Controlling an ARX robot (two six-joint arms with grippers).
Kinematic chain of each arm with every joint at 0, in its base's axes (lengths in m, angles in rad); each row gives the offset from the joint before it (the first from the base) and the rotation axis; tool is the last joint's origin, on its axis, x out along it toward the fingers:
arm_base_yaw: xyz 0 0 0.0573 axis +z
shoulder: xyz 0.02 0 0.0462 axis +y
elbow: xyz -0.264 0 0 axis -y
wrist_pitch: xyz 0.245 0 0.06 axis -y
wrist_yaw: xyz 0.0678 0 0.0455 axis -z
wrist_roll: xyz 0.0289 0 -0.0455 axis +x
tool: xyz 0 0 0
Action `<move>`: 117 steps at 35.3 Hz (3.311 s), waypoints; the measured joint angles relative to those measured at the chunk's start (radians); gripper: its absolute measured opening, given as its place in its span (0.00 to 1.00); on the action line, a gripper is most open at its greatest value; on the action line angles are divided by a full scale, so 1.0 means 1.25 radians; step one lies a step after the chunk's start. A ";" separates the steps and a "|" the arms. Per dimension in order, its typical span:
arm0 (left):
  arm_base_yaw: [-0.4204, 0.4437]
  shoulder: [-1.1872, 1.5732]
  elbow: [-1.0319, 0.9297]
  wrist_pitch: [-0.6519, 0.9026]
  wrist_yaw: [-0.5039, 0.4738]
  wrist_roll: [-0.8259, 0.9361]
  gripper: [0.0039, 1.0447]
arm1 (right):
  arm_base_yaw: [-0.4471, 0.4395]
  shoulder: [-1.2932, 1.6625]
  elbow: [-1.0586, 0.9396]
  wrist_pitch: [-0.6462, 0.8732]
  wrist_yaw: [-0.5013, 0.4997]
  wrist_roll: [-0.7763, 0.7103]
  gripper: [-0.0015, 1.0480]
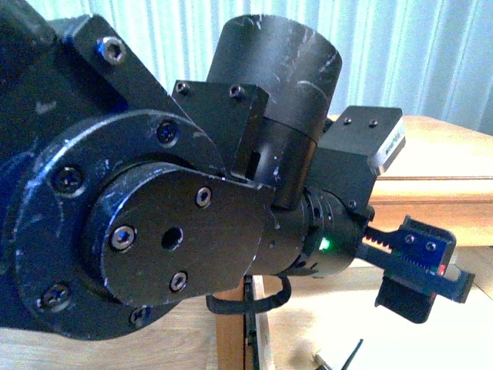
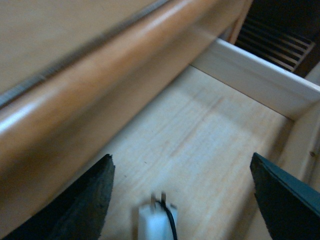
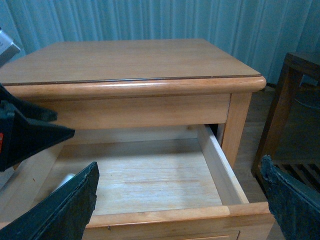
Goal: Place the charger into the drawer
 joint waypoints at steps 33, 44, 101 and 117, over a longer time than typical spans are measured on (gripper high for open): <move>0.457 -0.879 -0.533 -0.182 -0.197 -0.184 0.94 | 0.000 0.000 0.000 0.000 0.000 0.000 0.91; 0.517 -0.959 -0.684 0.014 -0.151 -0.085 0.52 | 0.000 0.000 0.000 0.000 0.000 0.000 0.91; 0.517 -1.496 -0.875 -0.315 -0.147 -0.067 0.15 | -0.008 0.009 0.007 -0.024 -0.032 0.000 0.91; 0.517 -1.497 -0.875 -0.315 -0.147 -0.067 0.94 | 0.005 0.461 0.092 -0.127 -0.146 -0.049 0.91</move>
